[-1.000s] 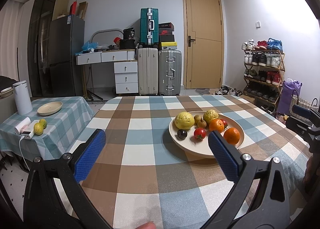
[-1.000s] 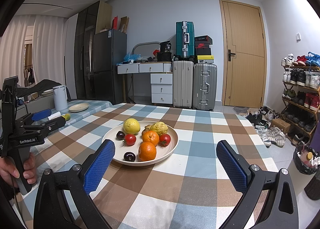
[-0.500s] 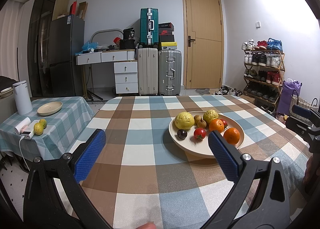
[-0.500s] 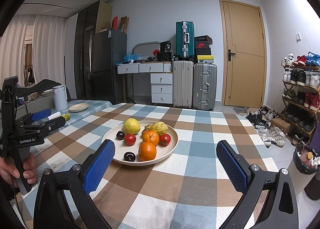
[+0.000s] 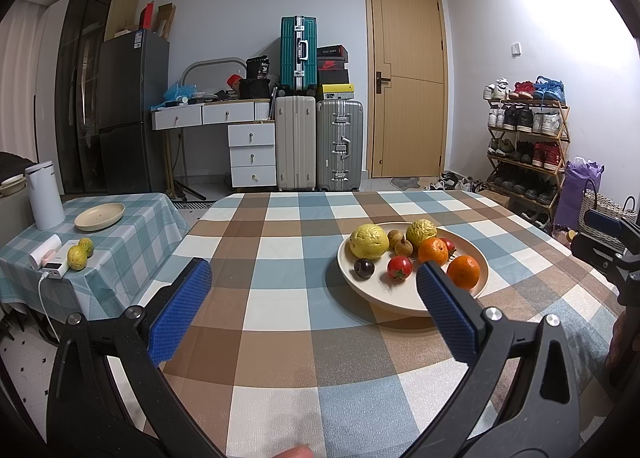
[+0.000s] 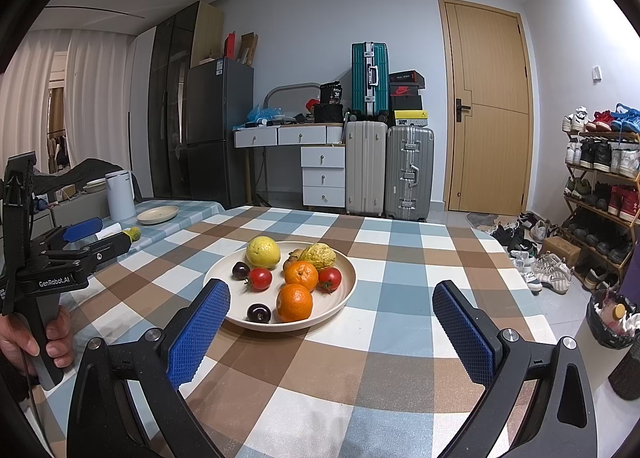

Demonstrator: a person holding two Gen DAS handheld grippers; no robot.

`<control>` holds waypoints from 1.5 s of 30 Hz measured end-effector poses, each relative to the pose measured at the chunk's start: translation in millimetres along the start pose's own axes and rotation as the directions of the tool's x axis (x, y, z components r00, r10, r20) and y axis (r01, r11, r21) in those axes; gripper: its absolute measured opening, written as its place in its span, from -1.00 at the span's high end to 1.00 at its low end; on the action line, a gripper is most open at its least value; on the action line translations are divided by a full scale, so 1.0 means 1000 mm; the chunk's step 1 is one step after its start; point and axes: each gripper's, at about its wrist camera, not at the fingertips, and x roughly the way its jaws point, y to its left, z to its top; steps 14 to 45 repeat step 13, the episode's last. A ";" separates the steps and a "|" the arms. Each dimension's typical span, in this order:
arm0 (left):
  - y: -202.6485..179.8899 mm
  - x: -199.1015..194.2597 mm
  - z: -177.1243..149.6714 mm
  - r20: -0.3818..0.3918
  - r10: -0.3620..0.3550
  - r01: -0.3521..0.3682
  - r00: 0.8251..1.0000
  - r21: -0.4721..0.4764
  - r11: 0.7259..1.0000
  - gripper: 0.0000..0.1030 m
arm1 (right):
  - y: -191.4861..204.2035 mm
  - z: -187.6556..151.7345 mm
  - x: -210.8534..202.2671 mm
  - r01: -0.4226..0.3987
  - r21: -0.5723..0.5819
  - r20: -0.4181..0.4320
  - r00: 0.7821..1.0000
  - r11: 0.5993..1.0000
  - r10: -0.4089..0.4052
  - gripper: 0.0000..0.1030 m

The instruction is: Organize fruits

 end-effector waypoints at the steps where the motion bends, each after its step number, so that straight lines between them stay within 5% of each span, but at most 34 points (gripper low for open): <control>1: 0.000 0.000 0.001 0.000 0.000 0.000 1.000 0.000 1.000 -0.98 | 0.000 0.000 0.000 0.000 0.000 0.000 1.000 1.000 0.000 -1.00; 45: 0.000 0.001 0.000 -0.003 -0.003 0.003 1.000 0.000 1.000 -0.98 | 0.000 0.000 0.000 0.000 0.000 0.000 1.000 1.000 0.000 -1.00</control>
